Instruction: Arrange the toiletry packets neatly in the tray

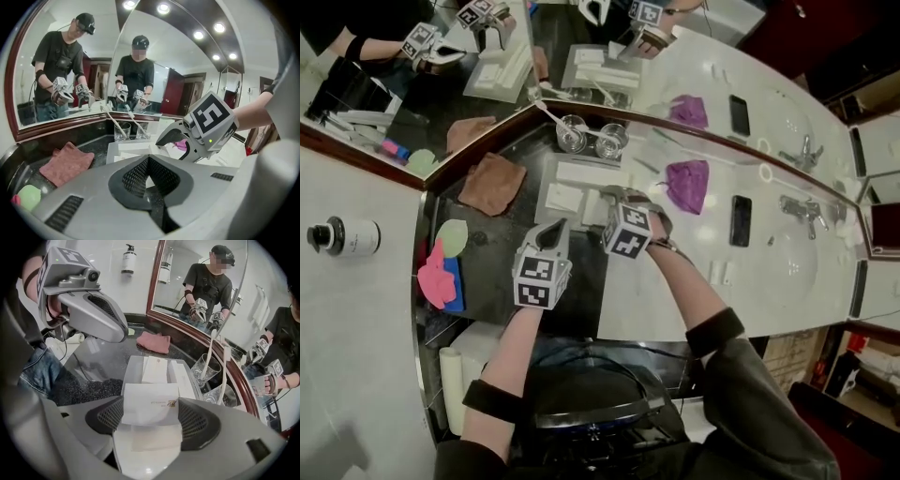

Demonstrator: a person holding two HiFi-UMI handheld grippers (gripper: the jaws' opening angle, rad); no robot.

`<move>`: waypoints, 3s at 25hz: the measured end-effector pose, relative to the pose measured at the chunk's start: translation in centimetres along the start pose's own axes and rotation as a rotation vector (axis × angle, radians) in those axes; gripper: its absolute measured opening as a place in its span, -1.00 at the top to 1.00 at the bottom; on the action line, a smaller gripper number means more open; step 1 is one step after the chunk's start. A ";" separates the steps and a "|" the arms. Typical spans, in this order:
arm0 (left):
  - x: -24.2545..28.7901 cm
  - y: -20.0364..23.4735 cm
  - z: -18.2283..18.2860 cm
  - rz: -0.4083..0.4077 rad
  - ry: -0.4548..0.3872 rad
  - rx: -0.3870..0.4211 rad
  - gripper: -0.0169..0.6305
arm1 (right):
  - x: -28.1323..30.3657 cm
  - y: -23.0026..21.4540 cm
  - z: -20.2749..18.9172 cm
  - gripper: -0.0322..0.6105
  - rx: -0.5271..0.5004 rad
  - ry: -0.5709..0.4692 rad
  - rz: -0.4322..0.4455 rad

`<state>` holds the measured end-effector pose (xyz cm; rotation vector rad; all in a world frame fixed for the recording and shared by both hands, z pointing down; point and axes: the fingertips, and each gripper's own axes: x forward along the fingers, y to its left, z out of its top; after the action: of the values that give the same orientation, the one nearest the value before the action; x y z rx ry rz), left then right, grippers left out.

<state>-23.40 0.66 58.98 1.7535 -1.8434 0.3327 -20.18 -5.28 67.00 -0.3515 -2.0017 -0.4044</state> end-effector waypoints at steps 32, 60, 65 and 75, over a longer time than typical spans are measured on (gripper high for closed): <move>-1.0 2.4 -1.8 0.037 0.010 -0.031 0.94 | 1.0 -0.5 0.6 -0.40 -0.047 -0.007 -0.028; -5.6 -9.6 3.4 -0.009 -0.081 0.023 0.94 | -20.3 2.5 -6.3 0.86 0.704 -0.497 -0.295; -5.5 -11.5 3.0 -0.043 -0.074 0.025 0.94 | -21.6 3.3 -8.7 0.85 0.757 -0.515 -0.329; -4.0 -16.3 2.8 -0.143 -0.053 0.125 0.94 | -22.9 4.4 -11.8 0.85 0.789 -0.497 -0.372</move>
<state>-8.25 0.64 51.21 1.9845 -1.7546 0.3547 1.15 -8.00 52.06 0.4647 -2.5265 0.2986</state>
